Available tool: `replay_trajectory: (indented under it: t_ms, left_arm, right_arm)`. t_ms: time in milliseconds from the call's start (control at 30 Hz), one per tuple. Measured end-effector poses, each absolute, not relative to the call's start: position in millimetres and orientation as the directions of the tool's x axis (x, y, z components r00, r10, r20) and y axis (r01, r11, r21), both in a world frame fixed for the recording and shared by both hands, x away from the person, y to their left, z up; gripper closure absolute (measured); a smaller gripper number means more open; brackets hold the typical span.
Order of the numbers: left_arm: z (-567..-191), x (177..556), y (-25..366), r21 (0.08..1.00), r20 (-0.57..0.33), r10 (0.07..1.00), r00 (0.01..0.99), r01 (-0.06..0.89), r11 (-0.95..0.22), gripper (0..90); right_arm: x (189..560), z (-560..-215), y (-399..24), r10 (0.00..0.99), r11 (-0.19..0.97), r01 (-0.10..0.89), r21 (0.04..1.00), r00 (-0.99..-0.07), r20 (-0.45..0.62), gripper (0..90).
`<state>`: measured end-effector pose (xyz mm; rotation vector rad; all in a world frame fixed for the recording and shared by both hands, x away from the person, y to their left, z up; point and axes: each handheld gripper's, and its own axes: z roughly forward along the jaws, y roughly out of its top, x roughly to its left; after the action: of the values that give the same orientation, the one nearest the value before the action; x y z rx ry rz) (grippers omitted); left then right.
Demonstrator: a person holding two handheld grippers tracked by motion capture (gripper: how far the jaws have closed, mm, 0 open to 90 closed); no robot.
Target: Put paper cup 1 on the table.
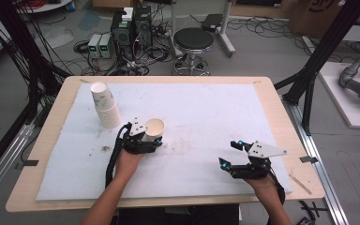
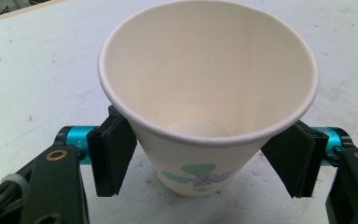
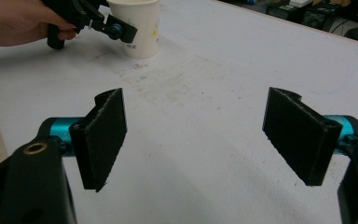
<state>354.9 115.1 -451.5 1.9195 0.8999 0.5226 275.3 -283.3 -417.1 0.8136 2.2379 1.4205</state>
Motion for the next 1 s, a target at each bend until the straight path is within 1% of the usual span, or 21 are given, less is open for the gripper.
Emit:
replay_trajectory:
  t_ms: [67, 167, 267, 333, 500, 700, 867, 1000]
  left_arm:
    - [-452.1, 355.3, 114.5, 0.869, -0.006, 0.768, 0.64, 0.383, -0.313, 29.4]
    - [-455.5, 356.7, 114.5, 0.844, -0.021, 0.763, 0.646, 0.42, -0.333, 28.5]
    - [-454.3, 354.8, 114.3, 0.852, -0.045, 0.761, 0.647, 0.423, -0.31, 26.7]
    - [-454.3, 353.1, 114.2, 0.855, -0.039, 0.768, 0.639, 0.42, -0.306, 24.5]
    - [-454.3, 347.9, 118.0, 0.854, -0.058, 0.77, 0.635, 0.43, -0.291, 20.1]
    - [-451.4, 337.5, 127.7, 0.868, -0.067, 0.762, 0.644, 0.414, -0.273, 19.0]
    - [-449.2, 326.4, 144.7, 0.892, -0.11, 0.74, 0.664, 0.394, -0.222, 17.9]
    - [-444.3, 317.0, 162.1, 0.92, -0.145, 0.724, 0.674, 0.361, -0.152, 17.0]
  right_arm:
    - [275.4, -416.8, -282.8, 0.641, 0.327, 0.27, 0.905, -0.768, -0.002, 22.2]
    - [275.2, -416.9, -282.1, 0.638, 0.328, 0.274, 0.904, -0.77, 0.002, 22.2]
    - [275.9, -417.4, -282.5, 0.638, 0.33, 0.275, 0.903, -0.77, 0.002, 22.2]
    - [276.4, -417.9, -282.6, 0.637, 0.329, 0.275, 0.904, -0.771, 0.002, 22.2]
    - [275.6, -417.7, -282.0, 0.635, 0.327, 0.279, 0.903, -0.772, 0.009, 22.2]
    - [276.3, -418.1, -281.6, 0.633, 0.33, 0.277, 0.902, -0.774, 0.006, 22.2]
    - [276.3, -418.0, -283.6, 0.639, 0.324, 0.284, 0.902, -0.769, 0.013, 22.2]
    - [276.1, -418.2, -286.4, 0.649, 0.322, 0.288, 0.902, -0.761, 0.011, 22.2]
